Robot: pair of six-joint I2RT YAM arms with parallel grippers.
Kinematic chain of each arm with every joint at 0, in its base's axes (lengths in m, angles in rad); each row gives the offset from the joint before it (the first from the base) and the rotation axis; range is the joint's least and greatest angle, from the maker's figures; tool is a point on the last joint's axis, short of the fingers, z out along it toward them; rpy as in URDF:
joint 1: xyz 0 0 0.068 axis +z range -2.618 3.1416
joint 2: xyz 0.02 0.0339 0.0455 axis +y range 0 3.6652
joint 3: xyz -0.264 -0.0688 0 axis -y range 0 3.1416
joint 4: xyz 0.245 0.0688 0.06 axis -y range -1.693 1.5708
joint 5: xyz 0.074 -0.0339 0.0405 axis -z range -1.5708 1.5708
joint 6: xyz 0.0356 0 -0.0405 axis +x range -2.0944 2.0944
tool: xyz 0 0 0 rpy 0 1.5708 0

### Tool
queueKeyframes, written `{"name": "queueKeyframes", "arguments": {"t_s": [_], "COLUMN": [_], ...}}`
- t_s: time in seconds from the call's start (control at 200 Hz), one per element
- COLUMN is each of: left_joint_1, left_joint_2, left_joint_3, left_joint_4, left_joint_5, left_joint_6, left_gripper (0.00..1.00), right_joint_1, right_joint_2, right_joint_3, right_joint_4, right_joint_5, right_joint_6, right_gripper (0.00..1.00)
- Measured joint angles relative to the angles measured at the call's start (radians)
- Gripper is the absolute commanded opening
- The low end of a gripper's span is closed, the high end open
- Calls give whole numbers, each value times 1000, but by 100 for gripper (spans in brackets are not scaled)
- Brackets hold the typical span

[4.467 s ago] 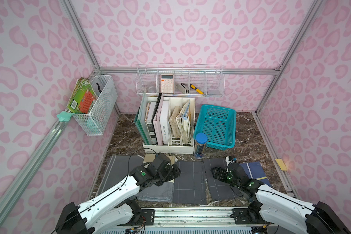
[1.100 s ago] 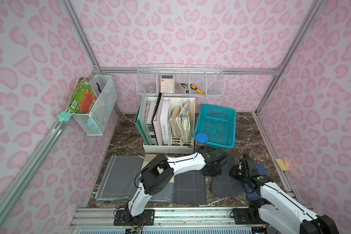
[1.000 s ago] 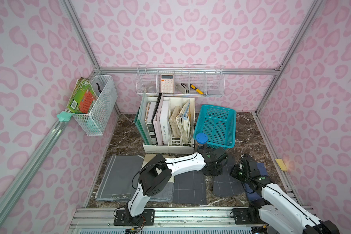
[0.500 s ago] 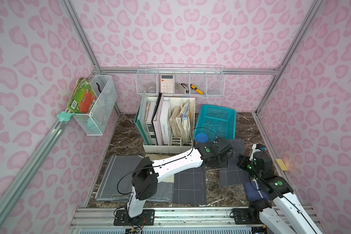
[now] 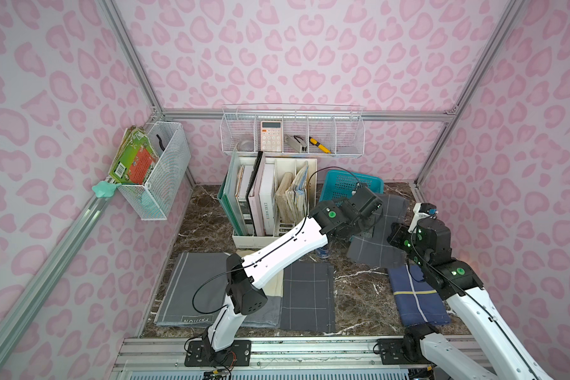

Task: Put the folded pillowcase in the basket
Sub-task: Place the pillowcase in the basket.

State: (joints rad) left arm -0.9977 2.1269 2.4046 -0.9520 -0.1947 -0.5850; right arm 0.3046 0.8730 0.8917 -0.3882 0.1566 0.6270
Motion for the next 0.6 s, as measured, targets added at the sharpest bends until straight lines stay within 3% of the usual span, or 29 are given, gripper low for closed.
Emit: {"name": "queueKeyframes", "arguments": {"t_s": [0.26,0.6], "left_joint_1": [149,253], "left_joint_2": [50,144], "left_joint_3": [71,71], "left_joint_4": [-3,194], "left_joint_5": [66,170], "left_joint_6": [90,169], "left_gripper": [0,0], "right_joint_1": [-4,-12], "right_joint_2": [211,427], "right_joint_3": [64,133], "right_joint_4": [133,284], "right_joint_5": [-2,-8], "right_joint_6": [-23,-50], "right_gripper": [0,0]}}
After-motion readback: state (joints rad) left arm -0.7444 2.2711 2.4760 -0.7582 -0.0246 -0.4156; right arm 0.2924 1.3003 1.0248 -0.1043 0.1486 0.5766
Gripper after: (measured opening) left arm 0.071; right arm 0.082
